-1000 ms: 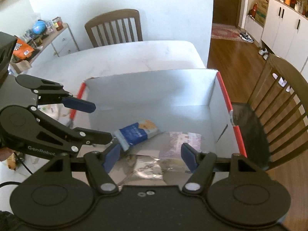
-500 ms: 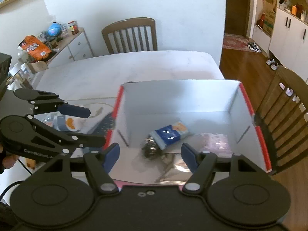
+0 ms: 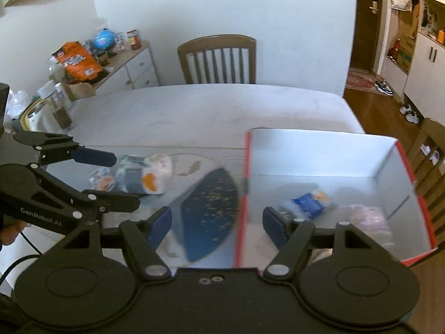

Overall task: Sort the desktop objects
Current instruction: 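Move both open grippers over the yellow toy and black snack bag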

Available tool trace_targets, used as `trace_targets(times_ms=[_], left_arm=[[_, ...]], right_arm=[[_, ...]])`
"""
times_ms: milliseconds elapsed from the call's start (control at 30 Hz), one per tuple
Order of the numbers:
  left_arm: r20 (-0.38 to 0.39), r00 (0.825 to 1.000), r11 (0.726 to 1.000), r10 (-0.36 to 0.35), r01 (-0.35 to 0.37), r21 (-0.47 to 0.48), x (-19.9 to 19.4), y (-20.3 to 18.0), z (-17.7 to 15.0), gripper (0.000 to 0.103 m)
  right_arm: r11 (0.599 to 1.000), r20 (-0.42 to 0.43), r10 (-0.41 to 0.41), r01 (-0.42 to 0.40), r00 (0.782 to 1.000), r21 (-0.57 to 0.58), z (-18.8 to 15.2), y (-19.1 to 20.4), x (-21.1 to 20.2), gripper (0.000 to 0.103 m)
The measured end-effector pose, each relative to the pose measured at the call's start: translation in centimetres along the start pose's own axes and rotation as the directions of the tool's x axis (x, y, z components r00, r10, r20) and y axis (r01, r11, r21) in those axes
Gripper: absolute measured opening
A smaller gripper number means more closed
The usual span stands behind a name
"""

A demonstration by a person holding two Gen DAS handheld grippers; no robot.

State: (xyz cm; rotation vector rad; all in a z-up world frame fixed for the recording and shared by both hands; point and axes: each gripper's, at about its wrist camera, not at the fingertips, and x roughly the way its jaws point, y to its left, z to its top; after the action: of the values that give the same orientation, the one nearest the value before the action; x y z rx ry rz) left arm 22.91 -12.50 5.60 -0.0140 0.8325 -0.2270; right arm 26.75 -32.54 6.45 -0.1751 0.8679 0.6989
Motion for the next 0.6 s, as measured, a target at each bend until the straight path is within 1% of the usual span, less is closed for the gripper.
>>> trace_targets(times_ms=[167, 267, 333, 433, 467, 500, 600], left_arm=[[-0.001, 1.0, 0.999, 0.026, -0.026, -0.032, -1.8, 2.8, -2.8, 0.084], [-0.006, 0.999, 0.998, 0.039, -0.04, -0.054, -2.7, 4.4, -4.5, 0.087], [-0.008, 0.999, 0.996, 0.046, -0.047, -0.072, -3.3, 5.4, -5.7, 0.088], [-0.014, 0.998, 0.993, 0.064, -0.065, -0.095, -4.1, 7.0, -7.4, 0.094], [-0.016, 0.997, 0.992, 0.073, -0.074, -0.101, -4.2, 7.4, -7.9, 0.099], [-0.016, 0.996, 0.991, 0.083, -0.085, -0.105, -4.5, 7.8, -8.4, 0.1], [-0.027, 0.994, 0.987, 0.103, -0.106, -0.121, -5.0, 9.0, -10.0, 0.1]], right_arm=[[1.0, -0.011, 0.011, -0.011, 1.0, -0.022, -0.4, 3.7, 1.4, 0.075], [0.999, -0.015, 0.023, -0.024, 1.0, -0.023, -0.7, 5.5, 2.2, 0.076], [0.999, -0.009, 0.028, -0.028, 1.0, -0.02, -0.8, 6.7, 2.7, 0.082], [0.999, -0.007, 0.044, -0.044, 0.999, -0.019, -1.1, 8.4, 3.4, 0.082], [0.999, -0.009, 0.05, -0.05, 0.999, -0.019, -1.2, 8.9, 3.6, 0.082], [0.998, -0.011, 0.056, -0.056, 0.998, -0.021, -1.3, 9.5, 3.9, 0.083], [0.997, -0.019, 0.067, -0.068, 0.998, -0.03, -1.6, 11.2, 4.7, 0.085]])
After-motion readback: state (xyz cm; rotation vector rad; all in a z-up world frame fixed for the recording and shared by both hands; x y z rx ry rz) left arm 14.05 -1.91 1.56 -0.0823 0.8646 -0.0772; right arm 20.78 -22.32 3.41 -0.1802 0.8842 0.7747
